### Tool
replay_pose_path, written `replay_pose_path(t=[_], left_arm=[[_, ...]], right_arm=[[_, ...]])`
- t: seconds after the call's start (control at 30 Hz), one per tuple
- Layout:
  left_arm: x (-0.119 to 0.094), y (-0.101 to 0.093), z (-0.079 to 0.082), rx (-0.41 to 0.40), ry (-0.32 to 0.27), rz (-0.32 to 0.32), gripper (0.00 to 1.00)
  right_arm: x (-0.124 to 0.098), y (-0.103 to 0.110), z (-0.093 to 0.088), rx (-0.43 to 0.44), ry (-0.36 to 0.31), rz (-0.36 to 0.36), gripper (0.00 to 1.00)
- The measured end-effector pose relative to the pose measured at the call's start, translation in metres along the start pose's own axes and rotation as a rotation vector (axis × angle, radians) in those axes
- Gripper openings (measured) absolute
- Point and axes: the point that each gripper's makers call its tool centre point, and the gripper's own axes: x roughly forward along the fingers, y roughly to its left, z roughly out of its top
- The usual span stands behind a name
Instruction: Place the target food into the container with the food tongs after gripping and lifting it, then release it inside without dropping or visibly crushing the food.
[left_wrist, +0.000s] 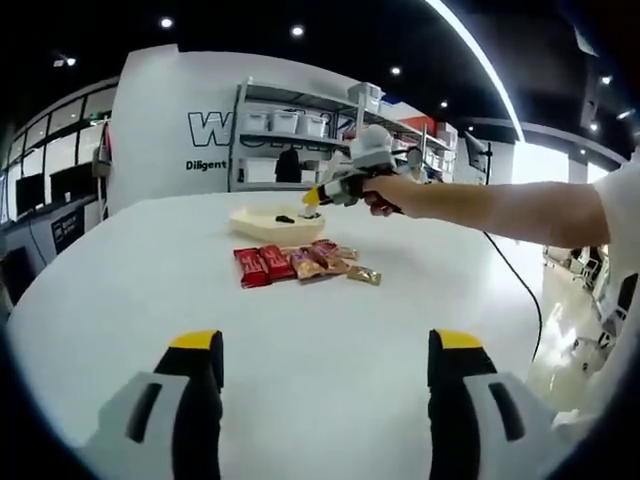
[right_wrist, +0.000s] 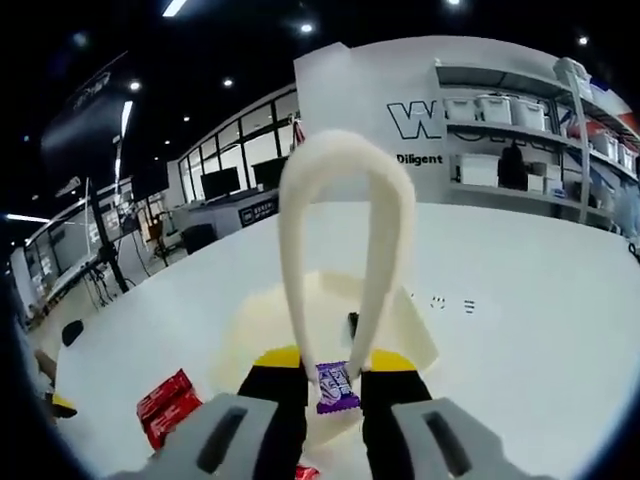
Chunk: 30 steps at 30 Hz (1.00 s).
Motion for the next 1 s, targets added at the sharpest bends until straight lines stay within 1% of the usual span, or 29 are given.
replay_pose_path(t=[0.13, 0.27, 0.37, 0.63, 0.7, 0.8, 0.93, 1.0], left_arm=[[0.000, 0.002, 0.000, 0.003, 0.000, 0.003, 0.83], [0.001, 0.002, 0.000, 0.012, 0.004, 0.007, 0.83], [0.000, 0.003, 0.000, 0.015, 0.006, 0.009, 0.83], [-0.001, 0.008, -0.001, 0.015, 0.013, 0.020, 0.82], [-0.001, 0.009, -0.002, 0.016, 0.016, 0.021, 0.82], [-0.001, 0.011, -0.002, 0.016, 0.019, 0.025, 0.82], [-0.002, 0.013, -0.003, 0.017, 0.024, 0.030, 0.82], [-0.003, 0.014, -0.004, 0.015, 0.024, 0.032, 0.82]], right_arm=[[0.002, -0.001, 0.000, -0.003, 0.003, -0.003, 0.12], [0.008, -0.004, -0.007, -0.013, 0.023, -0.015, 0.12], [0.013, -0.008, -0.011, -0.003, 0.032, -0.021, 0.12], [0.023, -0.013, -0.018, -0.017, 0.050, -0.031, 0.13], [0.018, -0.009, -0.022, -0.020, 0.049, -0.037, 0.13], [0.011, -0.003, -0.023, -0.017, 0.044, -0.045, 0.13], [0.007, 0.000, -0.026, -0.037, 0.046, -0.054, 0.13], [0.006, 0.001, -0.027, -0.029, 0.042, -0.056, 0.13]])
